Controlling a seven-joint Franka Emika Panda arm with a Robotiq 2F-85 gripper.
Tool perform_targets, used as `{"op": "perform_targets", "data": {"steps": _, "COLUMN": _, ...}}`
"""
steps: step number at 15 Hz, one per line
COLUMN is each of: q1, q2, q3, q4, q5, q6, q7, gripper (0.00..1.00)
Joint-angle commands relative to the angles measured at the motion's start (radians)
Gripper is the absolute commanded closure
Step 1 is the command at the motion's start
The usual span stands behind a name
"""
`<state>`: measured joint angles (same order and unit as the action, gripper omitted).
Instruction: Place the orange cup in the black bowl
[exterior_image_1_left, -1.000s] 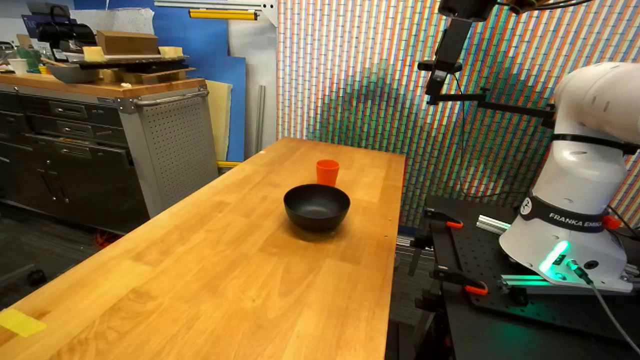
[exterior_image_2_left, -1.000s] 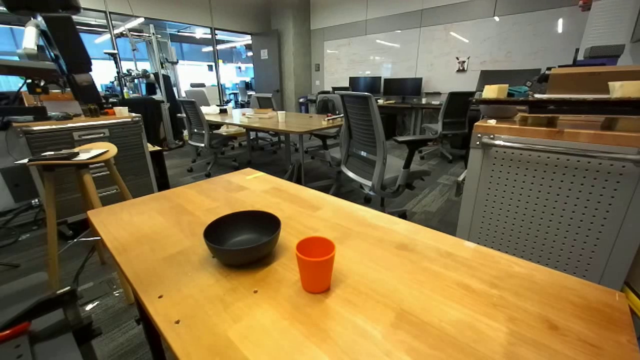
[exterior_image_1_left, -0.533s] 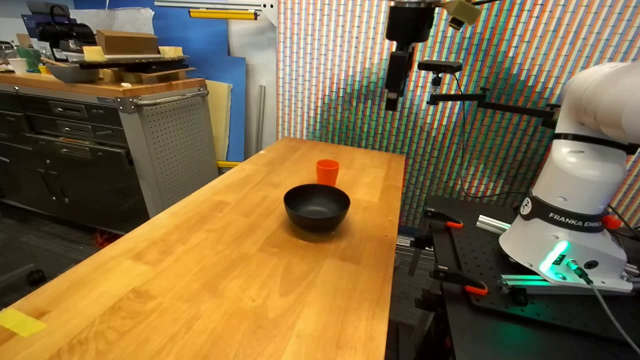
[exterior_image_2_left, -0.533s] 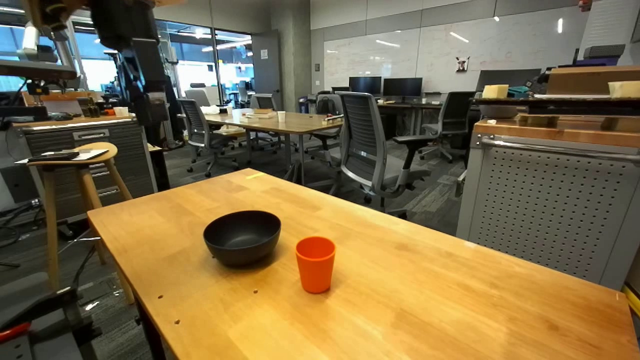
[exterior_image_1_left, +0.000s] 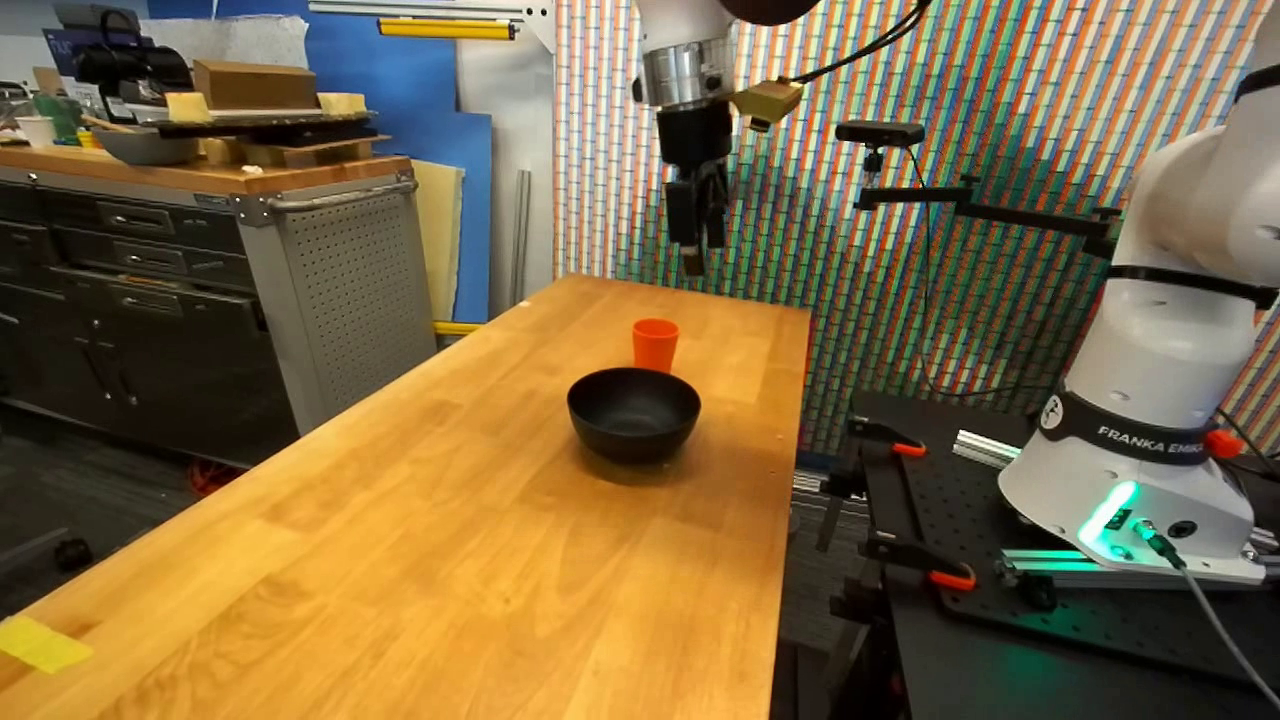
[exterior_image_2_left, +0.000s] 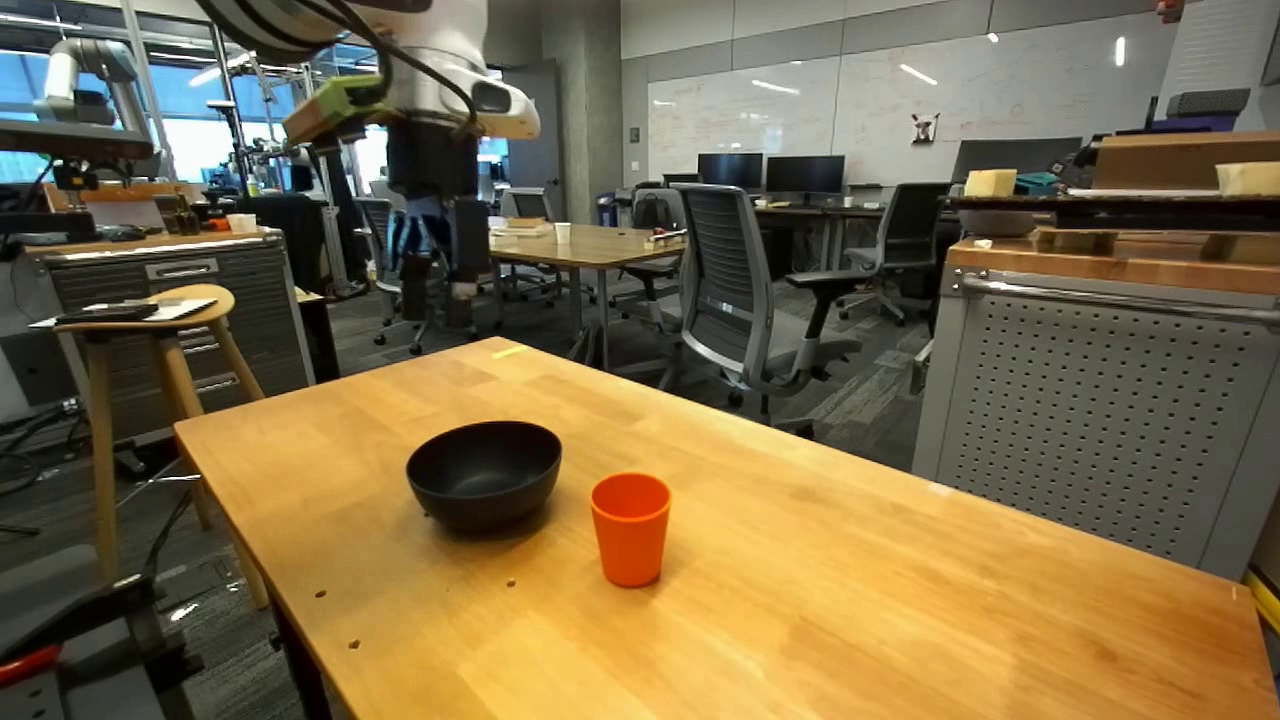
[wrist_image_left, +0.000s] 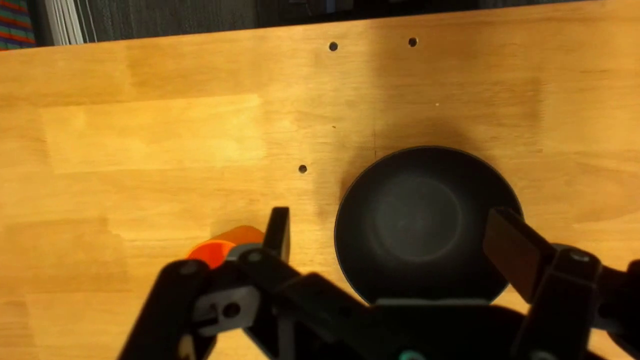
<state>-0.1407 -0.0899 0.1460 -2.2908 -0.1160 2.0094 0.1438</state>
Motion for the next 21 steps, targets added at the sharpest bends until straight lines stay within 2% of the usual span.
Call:
{"op": "perform_targets", "data": {"steps": 1, "q1": 0.054, "q2": 0.053, "q3": -0.063, "q4": 0.041, "q5": -0.002, "q6": -0.005, "q7": -0.003, "gripper": 0.00}}
{"op": "perform_targets", "data": {"steps": 3, "q1": 0.055, "q2": 0.124, "q3": -0.073, "q4": 0.097, "q5": 0.002, "q6": -0.011, "q7": -0.010, "gripper": 0.00}}
{"op": "perform_targets", "data": {"steps": 4, "q1": 0.048, "q2": 0.193, "q3": -0.089, "q4": 0.160, "q5": 0.019, "q6": -0.039, "q7": 0.022, "gripper": 0.00}}
{"op": "perform_targets", "data": {"steps": 5, "q1": 0.047, "q2": 0.224, "q3": -0.106, "q4": 0.175, "q5": 0.031, "q6": -0.007, "q7": 0.051, "gripper": 0.00}}
{"op": "perform_targets", "data": {"steps": 11, "q1": 0.054, "q2": 0.384, "q3": -0.163, "q4": 0.292, "q5": 0.080, "q6": 0.065, "q7": 0.084, "gripper": 0.00}}
{"op": "perform_targets", "data": {"steps": 15, "q1": 0.048, "q2": 0.486, "q3": -0.177, "q4": 0.371, "q5": 0.126, "q6": 0.072, "q7": 0.064, "gripper": 0.00}}
{"op": "perform_targets", "data": {"steps": 21, "q1": 0.039, "q2": 0.605, "q3": -0.221, "q4": 0.479, "q5": 0.129, "q6": 0.083, "q7": 0.098, "gripper": 0.00}}
